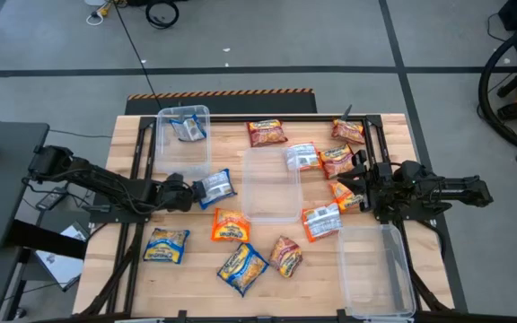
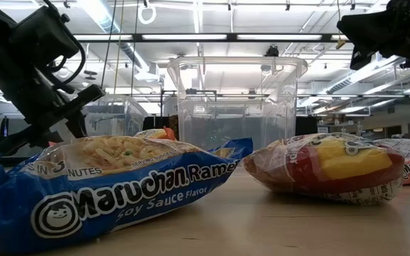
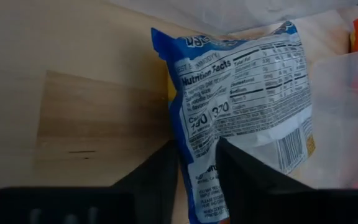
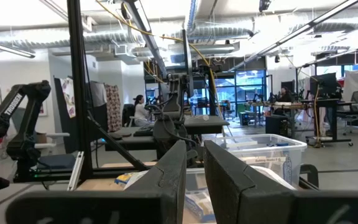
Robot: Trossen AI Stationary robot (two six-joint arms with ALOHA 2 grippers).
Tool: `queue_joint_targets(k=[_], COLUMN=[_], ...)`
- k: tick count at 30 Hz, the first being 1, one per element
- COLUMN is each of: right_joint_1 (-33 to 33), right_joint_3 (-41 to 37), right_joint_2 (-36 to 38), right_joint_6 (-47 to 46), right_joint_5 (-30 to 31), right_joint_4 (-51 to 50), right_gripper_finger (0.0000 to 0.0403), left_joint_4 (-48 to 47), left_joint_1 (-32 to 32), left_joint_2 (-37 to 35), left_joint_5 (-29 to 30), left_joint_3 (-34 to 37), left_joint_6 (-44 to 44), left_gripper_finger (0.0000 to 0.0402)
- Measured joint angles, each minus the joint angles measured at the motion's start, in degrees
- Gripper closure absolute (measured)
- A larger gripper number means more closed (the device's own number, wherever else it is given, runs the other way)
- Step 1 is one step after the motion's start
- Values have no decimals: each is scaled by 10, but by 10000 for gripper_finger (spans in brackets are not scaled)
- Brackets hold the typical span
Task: Sort Maruchan noodles
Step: Put the blue noodle pack into the top transparent bin
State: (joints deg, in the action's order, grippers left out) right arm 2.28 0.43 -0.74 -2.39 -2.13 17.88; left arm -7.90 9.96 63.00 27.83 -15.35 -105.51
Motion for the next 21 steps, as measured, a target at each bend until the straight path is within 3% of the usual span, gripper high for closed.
queue_joint_targets(k=[5,10,15,21], right_joint_1=[0,0,0,0], right_joint_3=[0,0,0,0], right_joint_2=[0,0,0,0], right_joint_6=[0,0,0,0], right_joint_5=[0,0,1,2], right_joint_4=[0,0,0,0], right_gripper_finger=[339,339,339,339], left_joint_4=[6,49,40,-128], left_joint_1=[0,19,71,89], left_joint_2=[0,0,0,-1], left_joint_5=[-5,-52,-65,-25], left_joint_3=[0,-3,-56,-172], left_joint_6=[29,61,108,203], left_gripper_finger=[388,395,398,399])
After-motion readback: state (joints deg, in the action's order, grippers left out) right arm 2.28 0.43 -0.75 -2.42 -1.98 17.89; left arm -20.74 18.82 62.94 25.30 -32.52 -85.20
